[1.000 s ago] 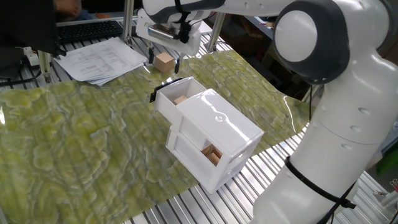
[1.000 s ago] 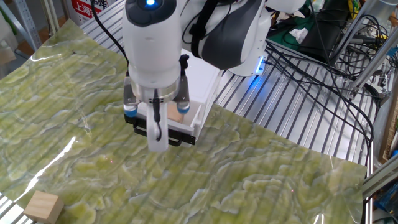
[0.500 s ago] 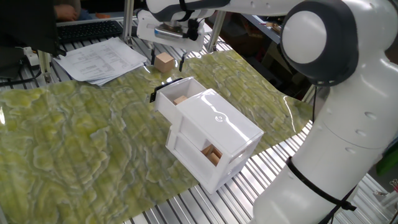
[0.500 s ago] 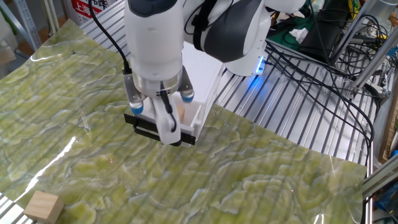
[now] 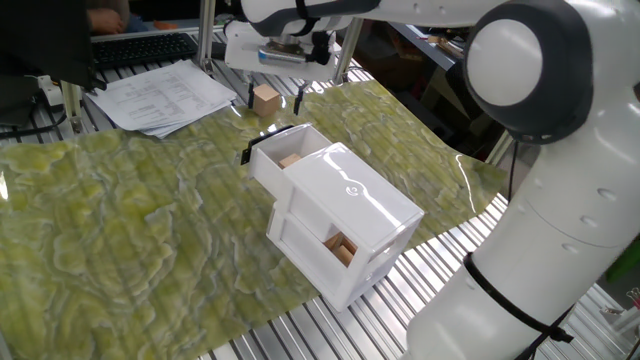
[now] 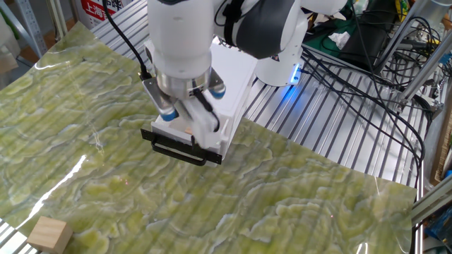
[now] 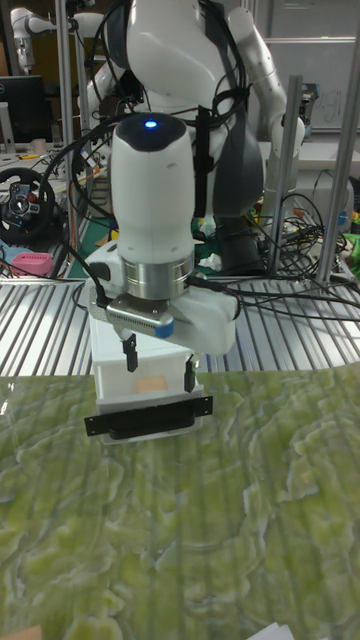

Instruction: Take something out of a drawer

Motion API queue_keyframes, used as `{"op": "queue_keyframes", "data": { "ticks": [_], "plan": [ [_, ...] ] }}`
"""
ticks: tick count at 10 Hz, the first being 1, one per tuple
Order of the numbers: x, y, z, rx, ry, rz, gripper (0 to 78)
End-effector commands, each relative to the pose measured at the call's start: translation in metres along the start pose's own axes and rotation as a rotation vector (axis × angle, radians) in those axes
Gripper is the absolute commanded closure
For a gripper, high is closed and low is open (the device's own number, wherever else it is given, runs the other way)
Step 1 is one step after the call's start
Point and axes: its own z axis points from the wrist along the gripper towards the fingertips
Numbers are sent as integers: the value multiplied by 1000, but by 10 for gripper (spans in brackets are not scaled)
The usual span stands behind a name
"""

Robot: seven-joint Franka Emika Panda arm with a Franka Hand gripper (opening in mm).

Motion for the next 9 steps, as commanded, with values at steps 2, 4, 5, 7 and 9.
{"op": "queue_keyframes", "data": {
  "ticks": [2, 4, 5, 7, 9],
  "plan": [
    [33, -33, -12, 8, -1, -496, 1],
    [34, -35, -12, 12, -1, -518, 1],
    [38, -37, -11, 11, -1, -530, 1],
    [43, -38, -8, 8, -3, -534, 1],
    [44, -39, -7, 9, -1, -551, 1]
  ]
}}
